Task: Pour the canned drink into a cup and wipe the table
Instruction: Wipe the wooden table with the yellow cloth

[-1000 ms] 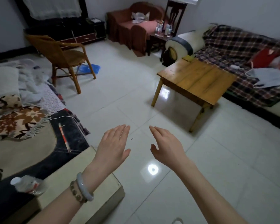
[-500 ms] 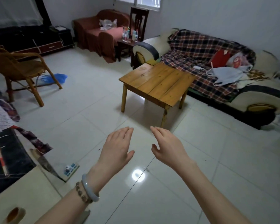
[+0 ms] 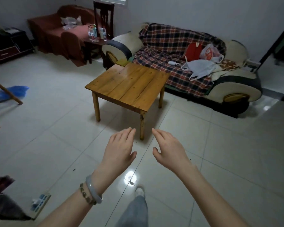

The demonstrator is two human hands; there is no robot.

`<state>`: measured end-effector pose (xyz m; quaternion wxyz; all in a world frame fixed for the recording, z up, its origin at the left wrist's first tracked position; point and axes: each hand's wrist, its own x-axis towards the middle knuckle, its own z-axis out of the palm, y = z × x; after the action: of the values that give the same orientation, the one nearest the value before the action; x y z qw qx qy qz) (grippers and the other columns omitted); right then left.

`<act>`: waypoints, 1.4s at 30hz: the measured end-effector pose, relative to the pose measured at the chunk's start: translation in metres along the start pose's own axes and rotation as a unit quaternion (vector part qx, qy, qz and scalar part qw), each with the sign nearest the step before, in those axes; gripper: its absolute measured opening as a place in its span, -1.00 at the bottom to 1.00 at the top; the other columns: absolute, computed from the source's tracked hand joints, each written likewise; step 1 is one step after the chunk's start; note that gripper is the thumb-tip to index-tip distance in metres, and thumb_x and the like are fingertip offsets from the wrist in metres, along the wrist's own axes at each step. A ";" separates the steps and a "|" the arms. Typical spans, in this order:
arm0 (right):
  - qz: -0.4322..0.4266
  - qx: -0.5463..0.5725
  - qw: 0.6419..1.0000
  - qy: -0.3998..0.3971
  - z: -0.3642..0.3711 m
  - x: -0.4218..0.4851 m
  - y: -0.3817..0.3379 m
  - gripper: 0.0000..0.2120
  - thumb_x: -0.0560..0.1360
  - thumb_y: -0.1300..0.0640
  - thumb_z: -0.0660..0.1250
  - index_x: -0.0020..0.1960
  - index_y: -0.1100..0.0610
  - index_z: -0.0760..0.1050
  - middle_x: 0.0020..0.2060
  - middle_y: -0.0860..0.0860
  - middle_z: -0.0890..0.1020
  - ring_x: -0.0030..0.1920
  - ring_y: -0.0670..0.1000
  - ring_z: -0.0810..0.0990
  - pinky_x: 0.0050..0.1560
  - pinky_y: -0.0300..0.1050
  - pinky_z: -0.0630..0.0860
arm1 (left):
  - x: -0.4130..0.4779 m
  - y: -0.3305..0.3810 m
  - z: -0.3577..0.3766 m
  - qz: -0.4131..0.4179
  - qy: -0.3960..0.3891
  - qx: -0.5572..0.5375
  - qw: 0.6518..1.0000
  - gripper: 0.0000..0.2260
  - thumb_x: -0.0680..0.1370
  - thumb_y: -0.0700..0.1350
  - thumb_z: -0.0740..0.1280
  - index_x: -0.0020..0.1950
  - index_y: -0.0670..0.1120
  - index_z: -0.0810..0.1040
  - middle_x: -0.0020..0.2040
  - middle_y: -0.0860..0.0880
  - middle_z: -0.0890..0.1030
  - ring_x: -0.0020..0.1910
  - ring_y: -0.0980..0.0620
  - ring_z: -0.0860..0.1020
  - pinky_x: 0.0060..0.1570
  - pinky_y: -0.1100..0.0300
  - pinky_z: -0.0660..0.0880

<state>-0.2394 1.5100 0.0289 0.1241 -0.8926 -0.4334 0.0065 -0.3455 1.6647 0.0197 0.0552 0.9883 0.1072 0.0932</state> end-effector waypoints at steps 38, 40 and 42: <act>-0.055 0.002 0.998 -0.039 -0.027 0.526 0.430 -0.42 0.47 0.10 0.27 0.45 0.13 0.20 0.36 0.06 0.39 0.35 0.04 0.36 0.28 -0.09 0.36 | 0.642 -0.007 0.141 -0.061 -0.056 0.018 0.996 -0.32 0.32 0.04 0.54 0.35 -0.21 0.44 0.27 -0.16 0.54 0.22 -0.11 0.53 0.16 0.02 0.47; -0.078 0.002 0.996 -0.050 -0.026 0.556 0.451 -0.42 0.47 0.11 0.27 0.45 0.13 0.20 0.36 0.06 0.39 0.35 0.05 0.35 0.28 -0.07 0.36 | 0.668 -0.007 0.148 -0.084 -0.059 0.017 0.995 -0.32 0.26 0.02 0.58 0.29 -0.24 0.50 0.20 -0.18 0.58 0.14 -0.13 0.58 0.09 0.01 0.52; -0.091 0.003 0.994 -0.065 -0.024 0.584 0.467 -0.42 0.47 0.10 0.26 0.46 0.13 0.19 0.37 0.06 0.37 0.35 0.04 0.34 0.28 -0.07 0.36 | 0.691 -0.011 0.154 -0.102 -0.062 0.010 0.993 -0.33 0.26 0.02 0.58 0.28 -0.24 0.50 0.19 -0.19 0.58 0.14 -0.14 0.58 0.09 0.00 0.52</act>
<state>0.4889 1.6801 0.0021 0.0982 -0.8467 -0.5201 0.0539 0.3460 1.8150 -0.0132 0.0609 0.9765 0.2050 0.0248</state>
